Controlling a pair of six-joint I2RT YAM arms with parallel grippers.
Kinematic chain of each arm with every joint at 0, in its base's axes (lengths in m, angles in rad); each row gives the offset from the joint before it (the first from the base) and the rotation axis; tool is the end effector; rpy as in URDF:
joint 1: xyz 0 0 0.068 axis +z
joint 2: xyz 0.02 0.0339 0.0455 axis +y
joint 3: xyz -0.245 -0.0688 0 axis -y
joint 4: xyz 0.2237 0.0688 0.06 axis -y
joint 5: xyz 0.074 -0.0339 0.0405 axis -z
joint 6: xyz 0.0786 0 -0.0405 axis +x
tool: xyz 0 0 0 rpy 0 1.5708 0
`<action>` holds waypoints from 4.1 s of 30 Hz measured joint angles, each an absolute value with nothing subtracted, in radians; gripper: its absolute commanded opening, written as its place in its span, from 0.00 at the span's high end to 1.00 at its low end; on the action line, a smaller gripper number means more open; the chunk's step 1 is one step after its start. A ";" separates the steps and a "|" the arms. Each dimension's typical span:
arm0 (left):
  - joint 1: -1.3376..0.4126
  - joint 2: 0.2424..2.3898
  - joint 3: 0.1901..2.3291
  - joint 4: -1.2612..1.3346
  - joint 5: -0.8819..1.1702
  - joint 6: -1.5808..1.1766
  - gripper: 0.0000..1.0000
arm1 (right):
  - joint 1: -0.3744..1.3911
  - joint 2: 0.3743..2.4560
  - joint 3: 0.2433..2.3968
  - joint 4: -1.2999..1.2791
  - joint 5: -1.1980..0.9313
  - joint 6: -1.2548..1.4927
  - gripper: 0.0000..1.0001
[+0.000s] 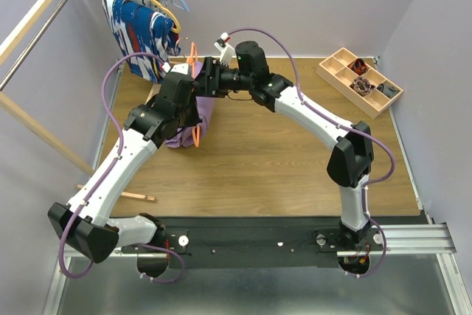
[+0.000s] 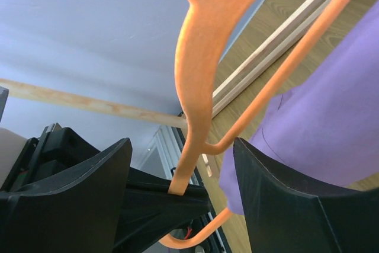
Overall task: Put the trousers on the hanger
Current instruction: Pass the hanger from the left arm to the right, then pass the hanger from the right arm to the left, then hang the hanger with trousers onto the clothesline
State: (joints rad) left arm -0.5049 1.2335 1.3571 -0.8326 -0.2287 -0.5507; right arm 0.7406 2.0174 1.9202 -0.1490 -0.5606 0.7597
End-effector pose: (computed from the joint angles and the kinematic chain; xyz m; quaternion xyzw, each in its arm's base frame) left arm 0.2430 -0.1139 0.3338 -0.0683 0.9013 -0.1194 0.4107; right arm 0.3339 0.3619 0.3382 -0.1629 0.7594 0.5625 0.2836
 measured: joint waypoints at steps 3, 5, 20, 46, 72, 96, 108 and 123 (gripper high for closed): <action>-0.505 1.232 1.355 -0.825 -0.224 -0.550 1.00 | 0.745 2.025 1.929 -0.144 -0.572 0.764 0.20; -0.504 1.231 1.354 -0.823 -0.224 -0.549 1.00 | 0.746 2.037 1.939 -0.143 -0.578 0.768 0.20; -0.500 1.196 1.322 -0.773 -0.197 -0.524 1.00 | 0.762 2.138 2.003 -0.160 -0.608 0.784 0.59; -0.334 0.965 1.013 -0.404 0.137 -0.556 0.26 | 0.766 2.167 2.067 -0.215 -0.658 0.846 0.99; -0.135 0.919 0.730 0.045 0.752 -0.741 0.92 | 0.764 2.163 2.050 -0.105 -0.823 0.939 0.99; -0.140 0.739 0.646 -0.078 0.808 -0.807 1.00 | 0.752 1.804 1.577 -0.044 -0.750 0.926 0.00; -0.144 0.596 0.755 -0.363 0.502 -0.844 1.00 | 0.602 1.663 1.403 -0.069 -0.762 0.878 0.00; -0.151 0.577 1.004 -0.645 0.152 -0.937 1.00 | 0.503 1.662 1.373 -0.091 -0.802 0.844 0.00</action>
State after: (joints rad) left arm -0.1509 0.5766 1.0042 -0.6445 0.1524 -0.9371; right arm 0.5030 1.6619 1.3727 -0.0906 -0.8024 0.8436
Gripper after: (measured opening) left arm 0.161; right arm 0.998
